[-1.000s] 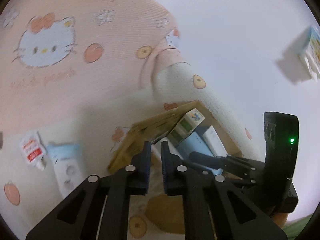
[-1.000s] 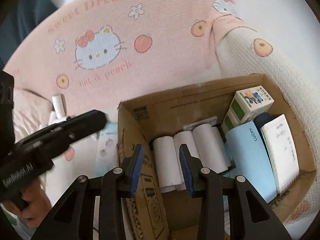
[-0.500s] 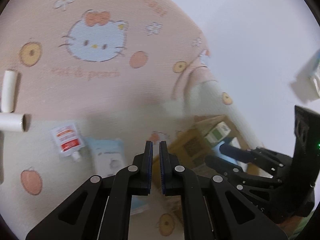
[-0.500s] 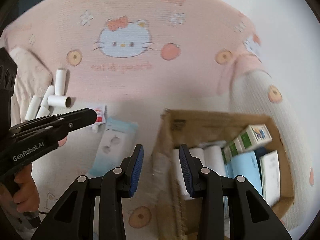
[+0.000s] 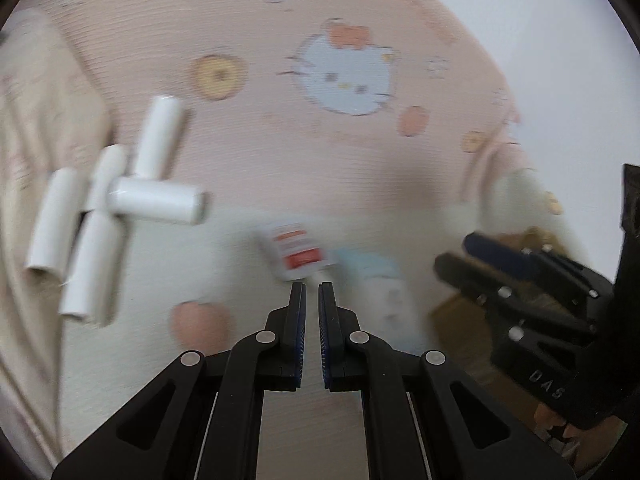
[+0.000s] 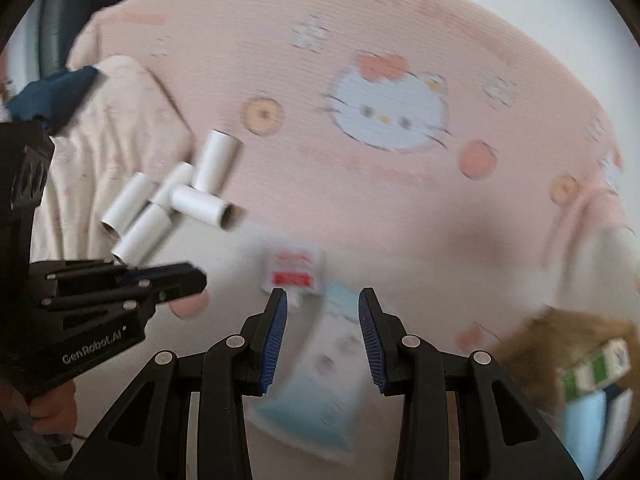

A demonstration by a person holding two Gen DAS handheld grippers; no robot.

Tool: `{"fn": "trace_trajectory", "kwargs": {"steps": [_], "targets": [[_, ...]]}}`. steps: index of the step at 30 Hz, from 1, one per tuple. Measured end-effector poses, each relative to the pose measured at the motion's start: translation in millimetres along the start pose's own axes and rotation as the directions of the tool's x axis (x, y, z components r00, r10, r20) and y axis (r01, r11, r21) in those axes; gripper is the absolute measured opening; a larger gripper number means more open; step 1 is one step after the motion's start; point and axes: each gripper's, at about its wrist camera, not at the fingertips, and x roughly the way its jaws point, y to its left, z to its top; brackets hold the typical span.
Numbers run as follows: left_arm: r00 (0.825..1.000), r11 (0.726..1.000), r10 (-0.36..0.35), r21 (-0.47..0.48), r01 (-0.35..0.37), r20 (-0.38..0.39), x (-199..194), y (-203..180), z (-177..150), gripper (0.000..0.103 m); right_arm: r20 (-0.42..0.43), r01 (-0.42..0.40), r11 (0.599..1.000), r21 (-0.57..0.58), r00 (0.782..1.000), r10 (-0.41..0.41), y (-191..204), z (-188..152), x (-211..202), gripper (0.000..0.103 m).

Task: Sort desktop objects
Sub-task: 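Withdraw both grippers from the box back toward the tube cluster, then close the right gripper on a lying white tube while the left gripper grips it too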

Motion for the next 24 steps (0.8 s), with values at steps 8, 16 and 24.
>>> {"fn": "trace_trajectory", "kwargs": {"steps": [8, 16, 24], "targets": [[0.993, 0.985, 0.106, -0.131, -0.111, -0.041, -2, 65, 1, 0.004, 0.143, -0.172, 0.985, 0.004, 0.975, 0.170, 41, 9, 24, 0.034], [0.975, 0.963, 0.221, -0.160, -0.216, 0.017, -5, 95, 32, 0.004, 0.155, -0.339, 0.939, 0.058, 0.932, 0.327, 58, 31, 72, 0.043], [0.976, 0.954, 0.217, -0.209, -0.214, -0.010, 20, 116, 69, 0.004, 0.097, -0.388, 0.892, 0.233, 0.922, 0.375, 58, 58, 134, 0.043]]}}
